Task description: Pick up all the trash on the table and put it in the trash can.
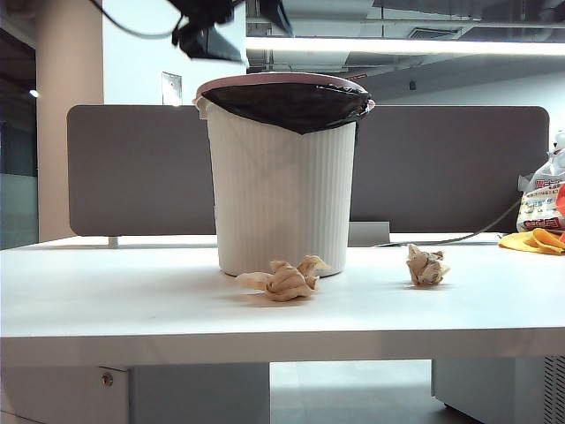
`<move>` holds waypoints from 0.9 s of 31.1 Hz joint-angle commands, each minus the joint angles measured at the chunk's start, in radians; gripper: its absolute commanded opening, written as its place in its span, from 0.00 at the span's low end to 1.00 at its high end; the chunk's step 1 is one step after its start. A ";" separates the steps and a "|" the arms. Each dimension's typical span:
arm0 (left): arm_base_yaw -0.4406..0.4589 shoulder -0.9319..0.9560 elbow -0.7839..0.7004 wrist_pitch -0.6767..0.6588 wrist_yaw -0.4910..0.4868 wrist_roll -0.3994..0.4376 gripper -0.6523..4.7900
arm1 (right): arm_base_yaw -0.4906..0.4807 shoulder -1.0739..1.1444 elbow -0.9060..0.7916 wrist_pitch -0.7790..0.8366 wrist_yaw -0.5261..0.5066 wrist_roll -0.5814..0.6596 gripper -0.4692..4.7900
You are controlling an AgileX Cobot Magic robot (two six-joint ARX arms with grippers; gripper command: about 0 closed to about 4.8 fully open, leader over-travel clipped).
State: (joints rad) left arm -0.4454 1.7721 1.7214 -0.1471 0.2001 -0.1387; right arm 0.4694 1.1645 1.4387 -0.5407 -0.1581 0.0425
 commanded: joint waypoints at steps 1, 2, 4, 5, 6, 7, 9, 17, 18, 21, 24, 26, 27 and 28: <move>-0.001 -0.053 0.041 -0.051 0.006 0.027 1.00 | 0.000 -0.008 0.003 -0.003 -0.003 -0.023 0.08; -0.001 -0.074 0.048 -0.078 0.005 0.026 1.00 | 0.000 -0.009 0.003 -0.012 -0.003 -0.029 0.08; -0.001 -0.116 0.049 -0.137 0.014 0.010 1.00 | 0.000 -0.015 0.003 -0.039 -0.001 -0.043 0.08; -0.001 -0.145 0.049 -0.191 0.027 0.002 1.00 | 0.000 -0.017 0.003 -0.048 0.000 -0.046 0.08; -0.002 -0.165 0.049 -0.238 0.038 0.003 1.00 | 0.000 -0.021 0.003 -0.054 0.002 -0.047 0.08; -0.006 -0.188 0.049 -0.304 0.052 0.004 1.00 | 0.000 -0.027 0.002 -0.053 0.003 -0.047 0.08; -0.026 -0.217 0.049 -0.419 0.047 0.011 1.00 | 0.000 -0.038 0.002 -0.051 0.003 -0.048 0.08; -0.097 -0.230 -0.027 -0.657 0.024 0.045 1.00 | 0.005 -0.047 -0.008 -0.130 -0.054 -0.048 0.08; -0.112 -0.230 -0.055 -0.646 0.001 0.045 1.00 | 0.005 -0.053 -0.014 -0.129 -0.054 -0.043 0.08; -0.148 -0.230 -0.172 -0.561 -0.060 0.044 1.00 | 0.006 -0.064 -0.032 -0.130 -0.055 -0.043 0.08; -0.181 -0.223 -0.294 -0.448 -0.071 0.006 1.00 | 0.029 -0.075 -0.055 -0.131 -0.054 -0.044 0.08; -0.202 -0.213 -0.369 -0.360 -0.095 -0.014 1.00 | 0.036 -0.076 -0.073 -0.153 -0.053 -0.058 0.08; -0.212 -0.204 -0.400 -0.313 -0.121 -0.020 1.00 | 0.037 -0.073 -0.084 -0.169 -0.054 -0.058 0.08; -0.220 -0.193 -0.419 -0.280 -0.145 -0.019 1.00 | 0.041 -0.071 -0.100 -0.182 -0.055 -0.058 0.08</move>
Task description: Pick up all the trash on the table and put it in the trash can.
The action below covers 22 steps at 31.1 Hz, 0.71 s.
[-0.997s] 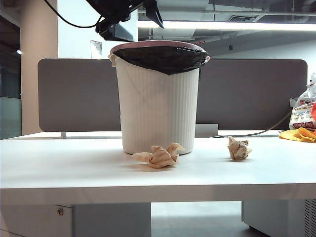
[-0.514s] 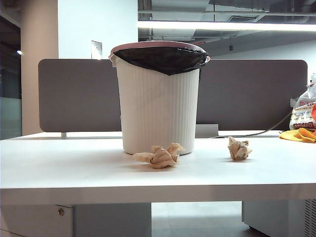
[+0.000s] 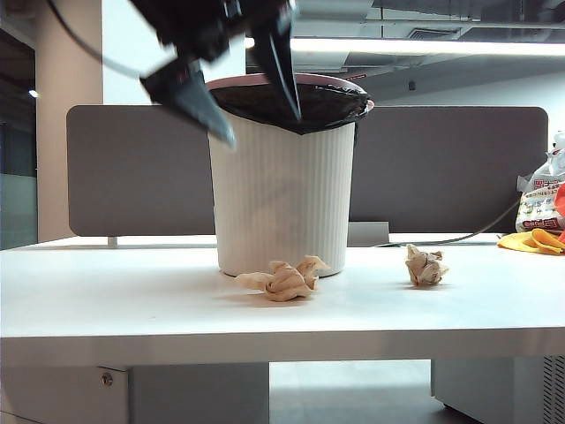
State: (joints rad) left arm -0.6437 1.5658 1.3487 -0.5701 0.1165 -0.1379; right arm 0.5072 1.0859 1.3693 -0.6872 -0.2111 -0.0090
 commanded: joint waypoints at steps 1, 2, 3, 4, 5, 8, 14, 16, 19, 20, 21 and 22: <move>-0.033 0.031 -0.063 0.180 -0.092 -0.020 1.00 | 0.006 0.007 -0.055 -0.048 -0.013 -0.003 0.08; -0.039 0.046 -0.071 0.203 -0.106 -0.020 1.00 | 0.011 0.007 -0.077 -0.051 -0.025 0.007 0.08; -0.039 0.063 -0.073 0.217 -0.111 -0.020 1.00 | 0.016 0.006 -0.101 -0.051 -0.039 0.019 0.08; -0.039 0.086 -0.073 0.227 -0.114 -0.020 1.00 | 0.020 0.006 -0.129 -0.050 -0.055 0.034 0.08; -0.039 0.105 -0.073 0.231 -0.114 -0.021 1.00 | 0.024 0.006 -0.150 -0.049 -0.058 0.039 0.08; -0.038 0.167 -0.073 0.231 -0.113 -0.067 1.00 | 0.029 0.006 -0.207 -0.048 -0.058 0.039 0.08; -0.038 0.262 -0.073 0.235 -0.113 -0.106 1.00 | 0.047 0.006 -0.253 -0.031 -0.080 0.042 0.08; -0.039 0.291 -0.073 0.247 -0.113 -0.106 1.00 | 0.047 0.006 -0.253 -0.021 -0.080 0.043 0.08; -0.038 0.332 -0.072 0.267 -0.132 -0.106 1.00 | 0.049 0.006 -0.253 0.002 -0.084 0.043 0.08; -0.038 0.346 -0.072 0.272 -0.142 -0.106 1.00 | 0.051 0.006 -0.253 0.007 -0.084 0.043 0.08; -0.038 0.357 -0.072 0.273 -0.143 -0.106 1.00 | 0.053 0.006 -0.253 0.011 -0.082 0.043 0.08; -0.037 0.370 -0.072 0.273 -0.143 -0.106 1.00 | 0.053 0.006 -0.253 0.012 -0.082 0.043 0.08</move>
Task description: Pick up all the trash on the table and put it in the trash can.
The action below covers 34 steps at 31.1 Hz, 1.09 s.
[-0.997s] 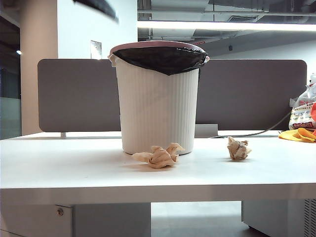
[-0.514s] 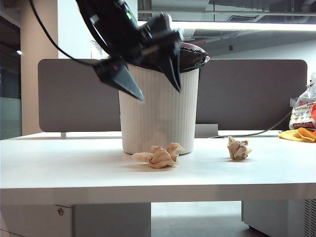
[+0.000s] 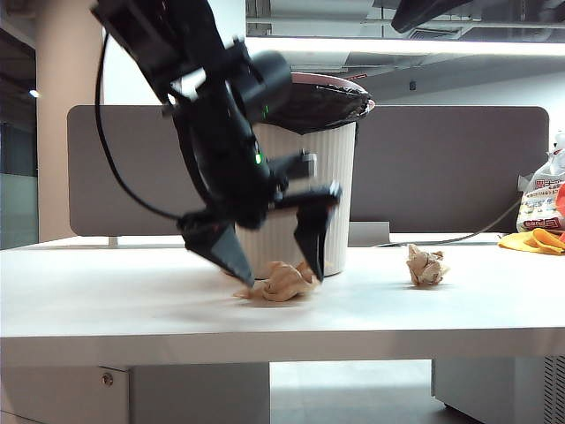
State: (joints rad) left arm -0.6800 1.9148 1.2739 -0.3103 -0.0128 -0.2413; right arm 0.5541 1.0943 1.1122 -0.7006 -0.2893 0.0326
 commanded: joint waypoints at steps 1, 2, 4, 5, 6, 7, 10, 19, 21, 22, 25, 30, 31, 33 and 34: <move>-0.001 0.031 0.002 0.012 -0.013 -0.003 1.00 | 0.006 -0.002 0.004 0.026 -0.002 0.001 0.08; -0.001 0.041 0.002 0.011 -0.013 -0.003 1.00 | 0.006 -0.002 0.004 0.026 -0.002 0.001 0.08; -0.002 0.056 0.002 0.007 -0.013 -0.003 1.00 | 0.006 -0.002 0.004 0.025 -0.002 0.001 0.08; -0.002 0.061 0.002 0.006 -0.013 -0.003 1.00 | 0.006 -0.002 0.004 0.025 -0.002 0.001 0.08; -0.002 0.064 0.002 0.007 -0.013 -0.003 1.00 | 0.006 -0.002 0.004 0.025 -0.002 0.001 0.08; -0.002 0.064 0.002 0.008 -0.013 -0.005 0.91 | 0.006 -0.002 0.004 0.024 -0.002 0.001 0.08; -0.002 0.063 0.005 0.015 -0.008 -0.021 0.35 | 0.006 -0.002 0.004 0.024 -0.002 0.001 0.08; -0.003 0.023 0.008 0.009 0.074 -0.032 0.11 | 0.006 -0.027 0.005 0.063 0.013 0.002 0.08; -0.012 -0.015 0.008 0.015 0.058 -0.031 0.11 | 0.006 -0.050 0.005 0.090 0.031 0.001 0.08; -0.014 -0.038 0.008 0.023 0.047 -0.031 0.11 | 0.006 -0.060 0.005 0.106 0.041 0.002 0.08; -0.014 -0.122 0.008 0.074 0.024 -0.027 0.11 | 0.006 -0.097 0.006 0.163 0.088 0.027 0.08; -0.014 -0.270 0.008 0.220 -0.013 -0.019 0.11 | 0.006 -0.160 0.006 0.263 0.135 0.027 0.08; -0.013 -0.301 0.008 0.262 -0.031 -0.014 0.11 | 0.006 -0.171 0.006 0.292 0.135 0.028 0.08; -0.013 -0.339 0.009 0.339 -0.062 0.023 0.11 | 0.006 -0.185 0.006 0.339 0.144 0.028 0.08; -0.013 -0.357 0.012 0.385 -0.082 0.053 0.11 | 0.006 -0.191 0.009 0.364 0.159 0.030 0.08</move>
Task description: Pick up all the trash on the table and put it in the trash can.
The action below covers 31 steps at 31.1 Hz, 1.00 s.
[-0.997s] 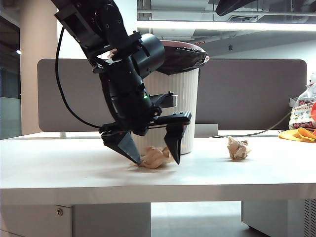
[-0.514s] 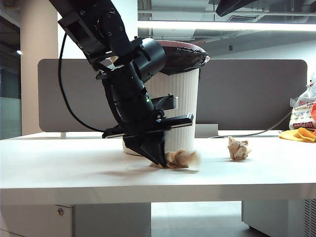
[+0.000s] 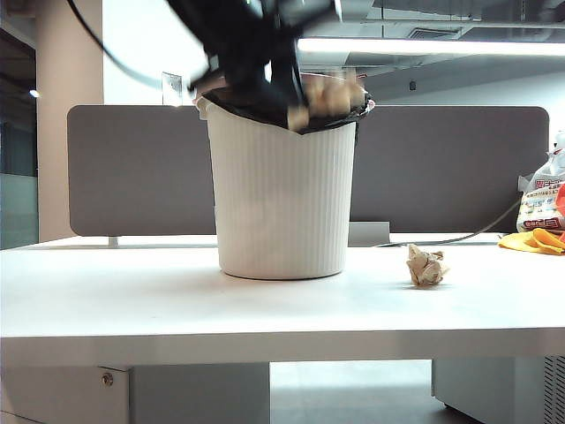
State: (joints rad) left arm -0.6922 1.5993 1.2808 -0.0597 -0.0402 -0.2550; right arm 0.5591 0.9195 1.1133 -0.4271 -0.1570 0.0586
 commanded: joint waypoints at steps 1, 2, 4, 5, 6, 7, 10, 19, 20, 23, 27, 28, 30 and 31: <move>-0.001 -0.050 0.016 0.156 -0.071 0.088 0.11 | 0.001 -0.017 0.014 0.103 0.037 0.005 0.08; -0.001 -0.053 0.035 0.164 -0.090 0.107 0.11 | 0.001 -0.017 0.024 0.109 0.050 0.005 0.08; 0.003 -0.050 0.091 0.164 -0.130 0.172 0.11 | 0.000 -0.011 0.046 0.113 0.055 0.004 0.08; 0.014 -0.047 0.116 0.164 -0.132 0.206 0.11 | 0.000 -0.006 0.056 0.116 0.055 0.004 0.08; 0.027 -0.036 0.148 0.164 -0.132 0.230 0.11 | 0.000 0.000 0.069 0.119 0.055 0.004 0.08; 0.035 -0.025 0.177 0.156 -0.131 0.232 0.11 | 0.000 0.003 0.078 0.121 0.060 0.002 0.08; 0.080 0.022 0.267 0.111 -0.111 0.223 0.11 | -0.002 0.015 0.102 0.144 0.065 0.000 0.08; 0.222 0.195 0.419 -0.024 0.015 0.218 0.11 | -0.001 0.042 0.150 0.154 0.071 0.001 0.08; 0.225 0.206 0.422 -0.039 0.034 0.218 0.11 | -0.001 0.045 0.150 0.152 0.071 0.001 0.08; 0.225 0.225 0.423 -0.065 0.057 0.222 0.11 | -0.001 0.051 0.150 0.141 0.073 0.001 0.08; 0.221 0.225 0.424 -0.058 0.075 0.270 0.34 | -0.001 0.058 0.150 0.139 0.069 0.001 0.08; 0.221 0.225 0.427 -0.058 0.075 0.275 0.51 | -0.001 0.058 0.150 0.138 0.070 0.001 0.08; 0.221 0.224 0.436 -0.068 0.073 0.282 1.00 | -0.001 0.058 0.150 0.135 0.070 0.001 0.08; 0.221 0.224 0.439 -0.072 0.063 0.281 1.00 | -0.001 0.058 0.150 0.132 0.070 0.001 0.08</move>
State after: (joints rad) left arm -0.4706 1.8309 1.7081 -0.1368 0.0273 0.0132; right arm 0.5575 0.9787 1.2598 -0.3046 -0.0898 0.0593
